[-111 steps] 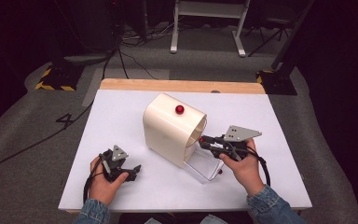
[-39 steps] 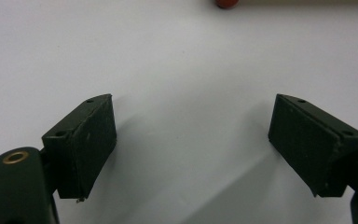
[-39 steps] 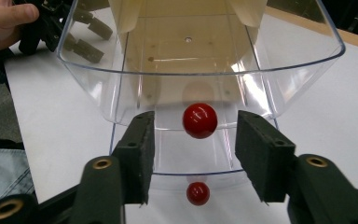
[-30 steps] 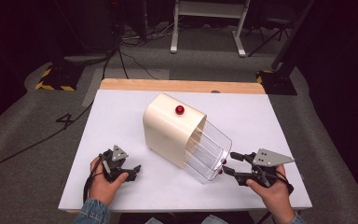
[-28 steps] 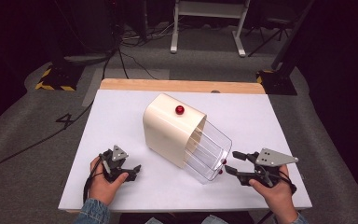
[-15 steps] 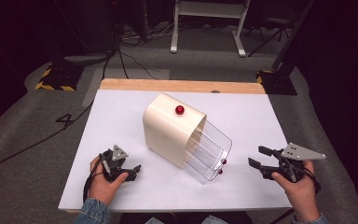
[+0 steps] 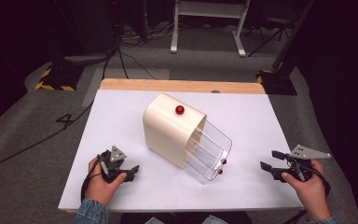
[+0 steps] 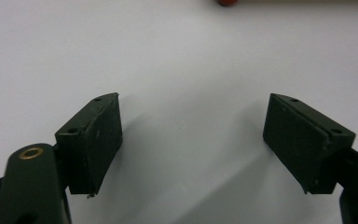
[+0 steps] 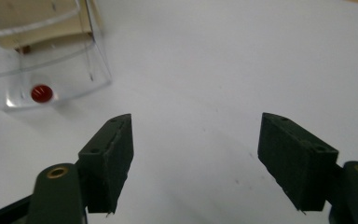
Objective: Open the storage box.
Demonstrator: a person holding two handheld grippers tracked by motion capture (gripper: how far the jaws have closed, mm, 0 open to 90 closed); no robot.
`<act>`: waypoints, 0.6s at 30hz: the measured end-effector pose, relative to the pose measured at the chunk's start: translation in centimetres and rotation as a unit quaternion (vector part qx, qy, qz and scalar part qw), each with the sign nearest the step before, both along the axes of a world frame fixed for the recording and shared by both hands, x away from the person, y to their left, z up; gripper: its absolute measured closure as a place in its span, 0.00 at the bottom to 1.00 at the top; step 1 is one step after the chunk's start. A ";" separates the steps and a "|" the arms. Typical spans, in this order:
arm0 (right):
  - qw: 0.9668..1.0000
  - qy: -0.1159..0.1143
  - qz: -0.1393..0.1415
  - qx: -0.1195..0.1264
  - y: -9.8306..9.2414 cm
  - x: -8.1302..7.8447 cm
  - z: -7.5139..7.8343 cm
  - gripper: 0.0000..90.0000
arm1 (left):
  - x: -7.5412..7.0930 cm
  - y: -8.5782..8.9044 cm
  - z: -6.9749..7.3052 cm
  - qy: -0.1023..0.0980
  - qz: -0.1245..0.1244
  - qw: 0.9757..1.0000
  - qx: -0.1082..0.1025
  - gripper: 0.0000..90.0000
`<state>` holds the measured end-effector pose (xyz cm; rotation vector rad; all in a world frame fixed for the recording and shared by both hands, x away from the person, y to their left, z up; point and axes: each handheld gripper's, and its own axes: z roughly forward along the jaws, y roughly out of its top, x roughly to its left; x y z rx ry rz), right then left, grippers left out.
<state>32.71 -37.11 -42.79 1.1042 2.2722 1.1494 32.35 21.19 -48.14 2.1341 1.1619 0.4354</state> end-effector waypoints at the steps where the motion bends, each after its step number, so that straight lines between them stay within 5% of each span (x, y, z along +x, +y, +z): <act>1: 1.000 0.005 -0.004 -0.003 -0.2 0.0 -0.3 0.30 | -0.1 0.2 0.1 0.004 0.000 1.000 0.001 0.24; 18: 0.997 0.031 -0.026 -0.063 -1.9 0.2 -4.4 0.18 | -0.6 1.5 -0.1 0.004 -0.014 1.000 -0.007 0.24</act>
